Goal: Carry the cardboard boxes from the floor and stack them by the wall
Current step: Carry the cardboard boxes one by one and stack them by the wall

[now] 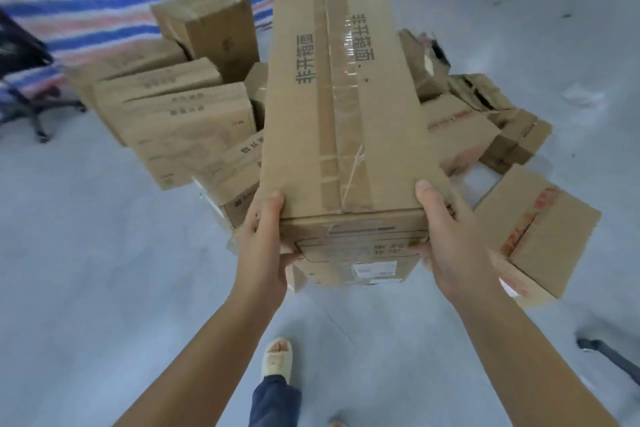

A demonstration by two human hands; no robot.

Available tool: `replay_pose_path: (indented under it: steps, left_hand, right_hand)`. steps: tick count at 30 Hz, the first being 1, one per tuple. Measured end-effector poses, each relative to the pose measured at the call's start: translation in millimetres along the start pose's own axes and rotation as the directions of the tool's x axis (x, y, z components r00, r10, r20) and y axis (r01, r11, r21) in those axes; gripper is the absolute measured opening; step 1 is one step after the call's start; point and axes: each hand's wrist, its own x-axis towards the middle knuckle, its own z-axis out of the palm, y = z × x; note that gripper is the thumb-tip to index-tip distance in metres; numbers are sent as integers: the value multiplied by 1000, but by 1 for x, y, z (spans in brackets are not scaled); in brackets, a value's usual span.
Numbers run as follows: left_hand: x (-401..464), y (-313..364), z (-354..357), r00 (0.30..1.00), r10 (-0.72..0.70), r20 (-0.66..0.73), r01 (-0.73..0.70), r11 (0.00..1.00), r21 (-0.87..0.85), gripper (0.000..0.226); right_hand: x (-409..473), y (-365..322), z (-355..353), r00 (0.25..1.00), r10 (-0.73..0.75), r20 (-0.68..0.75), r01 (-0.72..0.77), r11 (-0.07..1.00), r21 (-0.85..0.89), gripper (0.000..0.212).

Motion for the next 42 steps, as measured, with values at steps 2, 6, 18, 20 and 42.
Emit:
replay_pose_path:
  steps: [2,6,18,20,42]
  left_hand:
    - [-31,2,-26,994,59,-96,-63,997,-36,31]
    - [-88,3,-86,938,122,-325,-148,987,-58,29]
    - [-289,-40,-282,481,-3,-877,-308,936,-172,15]
    - [-329,-49,-317,407,-44,-912,-328,925,-191,14]
    - [-645,-112,-615,-144,-284,-948,-637,760,-131,20]
  right_hand:
    - [-16,-4,15,991,-35,131,40,998,-41,42]
    - [-48,-2,65,928,-24,373,52,997,-65,16]
    - [-245,47,243,425,175,888,155,953,-262,20]
    - [-297,56,269,324,213,922,177,943,-281,19]
    - [-785,123,481,-374,412,831,390,883,-262,30]
